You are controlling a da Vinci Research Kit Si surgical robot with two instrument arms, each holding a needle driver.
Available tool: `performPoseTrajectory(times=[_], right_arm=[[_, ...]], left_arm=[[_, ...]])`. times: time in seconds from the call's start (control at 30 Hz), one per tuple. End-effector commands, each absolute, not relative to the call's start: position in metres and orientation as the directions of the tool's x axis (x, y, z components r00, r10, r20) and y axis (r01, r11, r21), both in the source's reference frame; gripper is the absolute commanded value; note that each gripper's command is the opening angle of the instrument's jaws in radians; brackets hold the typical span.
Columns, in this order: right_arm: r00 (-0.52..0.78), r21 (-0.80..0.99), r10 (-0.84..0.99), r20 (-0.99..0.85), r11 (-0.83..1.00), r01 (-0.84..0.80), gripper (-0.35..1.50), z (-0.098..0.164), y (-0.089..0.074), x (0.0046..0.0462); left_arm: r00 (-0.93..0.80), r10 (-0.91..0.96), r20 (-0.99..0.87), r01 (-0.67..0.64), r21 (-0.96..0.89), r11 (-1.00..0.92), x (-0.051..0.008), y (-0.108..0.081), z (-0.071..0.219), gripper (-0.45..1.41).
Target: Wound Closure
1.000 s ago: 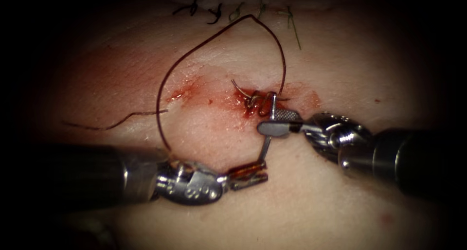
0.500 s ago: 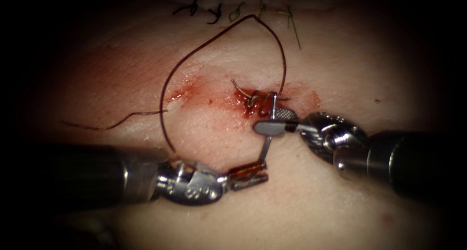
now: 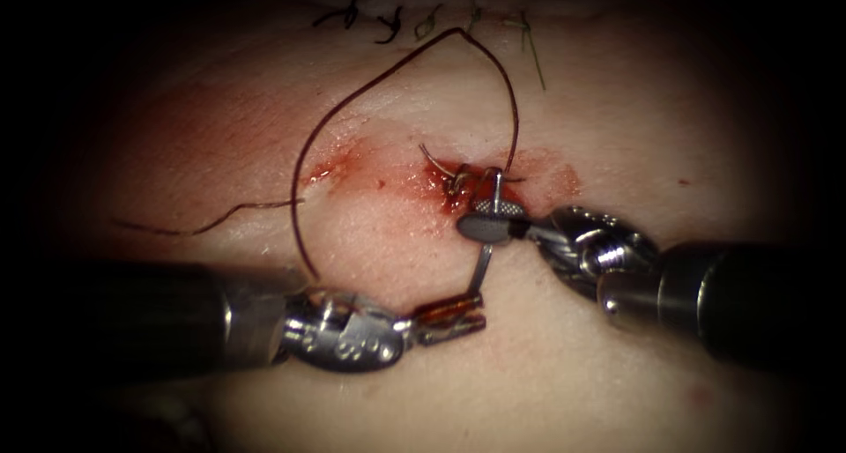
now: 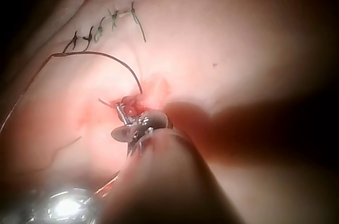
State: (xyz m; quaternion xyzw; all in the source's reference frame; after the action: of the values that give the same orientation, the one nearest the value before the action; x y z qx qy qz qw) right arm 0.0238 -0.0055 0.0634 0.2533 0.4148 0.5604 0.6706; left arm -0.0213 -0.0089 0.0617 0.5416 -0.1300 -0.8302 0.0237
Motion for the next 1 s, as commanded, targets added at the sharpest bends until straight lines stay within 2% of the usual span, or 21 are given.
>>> performPoseTrajectory(times=[0.03,0.07,0.1,0.13,0.43,0.47,0.5,0.53,0.57,0.63,0.73,0.9,0.93,0.97,1.0], right_arm=[[0.03,0.808,0.962,-0.27,0.243,-0.536,0.0,0.064,-0.0059,0.0246],[0.03,0.808,0.962,-0.27,0.243,-0.536,0.0,0.0641,-0.0059,0.0246],[0.031,0.81,0.963,-0.269,0.243,-0.534,-0.11,0.0641,-0.0059,0.0246],[0.041,0.813,0.964,-0.264,0.245,-0.528,-0.35,0.0641,-0.0059,0.0247],[0.063,0.815,0.965,-0.256,0.25,-0.523,-0.35,0.0643,-0.0062,0.025],[0.067,0.817,0.964,-0.256,0.253,-0.518,-0.35,0.0644,-0.0063,0.0249],[0.07,0.815,0.963,-0.261,0.259,-0.518,-0.35,0.0644,-0.0063,0.0249],[0.076,0.812,0.96,-0.271,0.27,-0.517,-0.35,0.0646,-0.006,0.0247],[0.081,0.809,0.956,-0.281,0.281,-0.517,-0.35,0.0646,-0.0059,0.0247],[0.094,0.803,0.95,-0.299,0.303,-0.513,-0.35,0.0648,-0.0052,0.0244],[0.096,0.79,0.938,-0.332,0.332,-0.516,-0.35,0.0648,-0.0041,0.0238],[0.101,0.75,0.911,-0.399,0.388,-0.535,-0.35,0.0643,-0.0017,0.0224],[0.104,0.744,0.905,-0.414,0.402,-0.533,-0.35,0.0642,-0.0013,0.0222],[0.107,0.728,0.884,-0.455,0.439,-0.527,-0.35,0.0642,-0.0006,0.0221],[0.114,0.714,0.874,-0.473,0.456,-0.531,-0.35,0.0642,-0.0003,0.022]], left_arm=[[-0.411,-0.179,-0.894,-0.1,0.239,-0.966,-0.0218,-0.0094,0.0623,-0.45],[-0.411,-0.179,-0.894,-0.1,0.239,-0.966,-0.0218,-0.0094,0.0623,-0.45],[-0.411,-0.179,-0.894,-0.1,0.239,-0.966,-0.0218,-0.0094,0.0623,-0.45],[-0.411,-0.179,-0.894,-0.1,0.239,-0.966,-0.0218,-0.0094,0.0623,-0.45],[-0.412,-0.182,-0.893,-0.096,0.241,-0.966,-0.0217,-0.0092,0.0621,-0.45],[-0.41,-0.18,-0.894,-0.095,0.238,-0.966,-0.0217,-0.0089,0.062,-0.33],[-0.405,-0.168,-0.899,-0.099,0.225,-0.969,-0.0217,-0.0086,0.0619,0.07],[-0.391,-0.088,-0.916,-0.13,0.15,-0.98,-0.0216,-0.0081,0.0615,0.69],[-0.387,-0.068,-0.92,-0.138,0.13,-0.982,-0.0215,-0.0078,0.0613,0.83],[-0.371,0.002,-0.928,-0.163,0.063,-0.985,-0.0212,-0.0073,0.0607,0.93],[-0.349,0.05,-0.936,-0.167,0.009,-0.986,-0.0205,-0.0068,0.0595,0.98],[-0.282,0.097,-0.955,-0.117,-0.066,-0.991,-0.019,-0.0065,0.058,0.93],[-0.274,0.108,-0.956,-0.107,-0.082,-0.991,-0.0186,-0.0064,0.0579,0.81],[-0.268,0.106,-0.957,-0.094,-0.084,-0.992,-0.0181,-0.0061,0.058,0.44],[-0.266,0.104,-0.958,-0.085,-0.085,-0.993,-0.018,-0.006,0.0583,0.29]])
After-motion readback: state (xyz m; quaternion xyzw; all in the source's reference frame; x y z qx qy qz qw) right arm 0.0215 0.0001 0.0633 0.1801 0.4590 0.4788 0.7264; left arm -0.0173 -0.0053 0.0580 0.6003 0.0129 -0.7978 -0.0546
